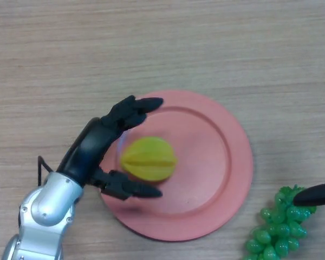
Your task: Pick up the yellow starfruit and place it on the plate
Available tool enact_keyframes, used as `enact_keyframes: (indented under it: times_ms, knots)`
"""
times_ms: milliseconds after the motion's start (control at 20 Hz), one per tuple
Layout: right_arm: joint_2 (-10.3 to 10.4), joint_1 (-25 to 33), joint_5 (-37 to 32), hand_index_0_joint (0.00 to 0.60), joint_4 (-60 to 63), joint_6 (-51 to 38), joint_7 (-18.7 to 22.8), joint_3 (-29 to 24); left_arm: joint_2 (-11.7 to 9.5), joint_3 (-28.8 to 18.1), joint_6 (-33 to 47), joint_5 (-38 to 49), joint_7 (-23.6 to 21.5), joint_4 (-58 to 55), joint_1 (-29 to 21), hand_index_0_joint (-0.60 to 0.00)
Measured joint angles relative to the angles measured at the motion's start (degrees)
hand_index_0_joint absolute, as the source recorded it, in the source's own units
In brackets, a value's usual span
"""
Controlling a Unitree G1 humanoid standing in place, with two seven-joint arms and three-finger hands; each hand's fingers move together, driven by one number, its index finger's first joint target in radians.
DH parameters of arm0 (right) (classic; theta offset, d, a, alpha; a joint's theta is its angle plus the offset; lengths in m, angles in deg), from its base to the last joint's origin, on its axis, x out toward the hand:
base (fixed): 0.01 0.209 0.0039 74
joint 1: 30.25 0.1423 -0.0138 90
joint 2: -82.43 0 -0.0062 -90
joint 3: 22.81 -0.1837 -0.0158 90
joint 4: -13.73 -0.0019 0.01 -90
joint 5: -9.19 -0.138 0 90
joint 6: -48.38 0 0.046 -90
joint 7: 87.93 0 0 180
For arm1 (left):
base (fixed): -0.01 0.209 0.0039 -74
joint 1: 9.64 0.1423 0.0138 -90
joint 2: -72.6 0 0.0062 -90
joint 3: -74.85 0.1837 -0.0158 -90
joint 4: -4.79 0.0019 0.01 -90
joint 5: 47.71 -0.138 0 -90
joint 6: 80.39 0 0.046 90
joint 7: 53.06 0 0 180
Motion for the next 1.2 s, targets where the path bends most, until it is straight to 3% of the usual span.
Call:
enact_keyframes:
  times_ms: [150,350,700,800,950,1200]
  knots:
    - [0.7,-0.1,0.0,0.0,-0.2,0.0,0.0,0.1,-0.4,-0.2,-0.4,0.1,0.2,-3.7,0.7,0.0]
    - [0.5,1.1,0.1,0.0,0.7,0.0,0.1,0.3,-2.1,-4.8,-1.1,4.5,0.9,-5.5,-1.0,0.0]
    - [0.1,2.7,0.2,0.0,1.3,0.0,1.8,1.7,-2.6,-10.1,-1.7,14.8,-4.1,-17.2,6.1,0.0]
    - [0.1,2.3,0.2,0.0,1.4,0.0,1.8,2.4,-2.6,-14.0,-1.6,15.5,-9.5,-16.3,6.0,0.0]
    - [0.1,1.6,0.1,0.0,1.9,-0.2,1.8,3.5,-3.0,-17.7,-1.4,16.5,-13.5,-16.4,6.2,0.0]
    - [0.1,1.7,0.1,0.0,1.9,-0.5,1.8,3.5,-3.0,-17.5,-3.2,20.2,-13.2,-21.1,7.1,0.0]
